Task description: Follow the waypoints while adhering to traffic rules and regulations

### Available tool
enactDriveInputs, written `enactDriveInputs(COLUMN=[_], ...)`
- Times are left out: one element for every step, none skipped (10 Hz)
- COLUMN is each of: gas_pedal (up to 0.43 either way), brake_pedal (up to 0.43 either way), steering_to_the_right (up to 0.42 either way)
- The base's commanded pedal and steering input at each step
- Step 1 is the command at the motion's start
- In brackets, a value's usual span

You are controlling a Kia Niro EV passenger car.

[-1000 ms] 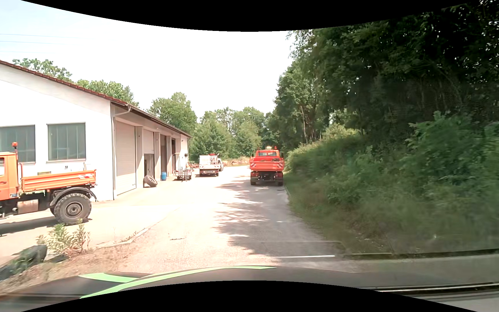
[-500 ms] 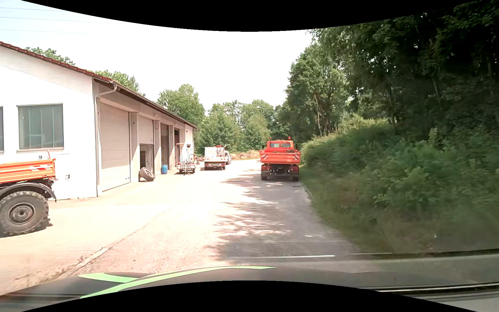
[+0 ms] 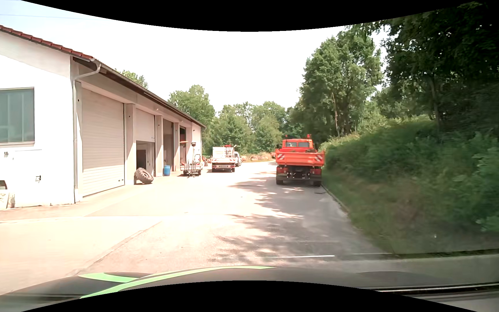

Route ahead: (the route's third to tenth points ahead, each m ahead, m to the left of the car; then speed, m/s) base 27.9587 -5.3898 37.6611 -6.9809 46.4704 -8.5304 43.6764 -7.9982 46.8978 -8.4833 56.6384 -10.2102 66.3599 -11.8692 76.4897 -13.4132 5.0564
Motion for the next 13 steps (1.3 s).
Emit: enactDriveInputs(gas_pedal=[0.0, 0.0, 0.0, 0.0, 0.0, 0.0, 0.0, 0.008, 0.008, 0.008, 0.008, 0.008, 0.008], brake_pedal=[0.0, 0.0, 0.0, 0.0, 0.0, 0.0, 0.0, 0.0, 0.0, 0.0, 0.0, 0.0, 0.0], steering_to_the_right=[-0.076, -0.076, -0.073, -0.067, -0.062, -0.06, -0.06, -0.06, -0.059, -0.057, -0.05, -0.038, -0.022])
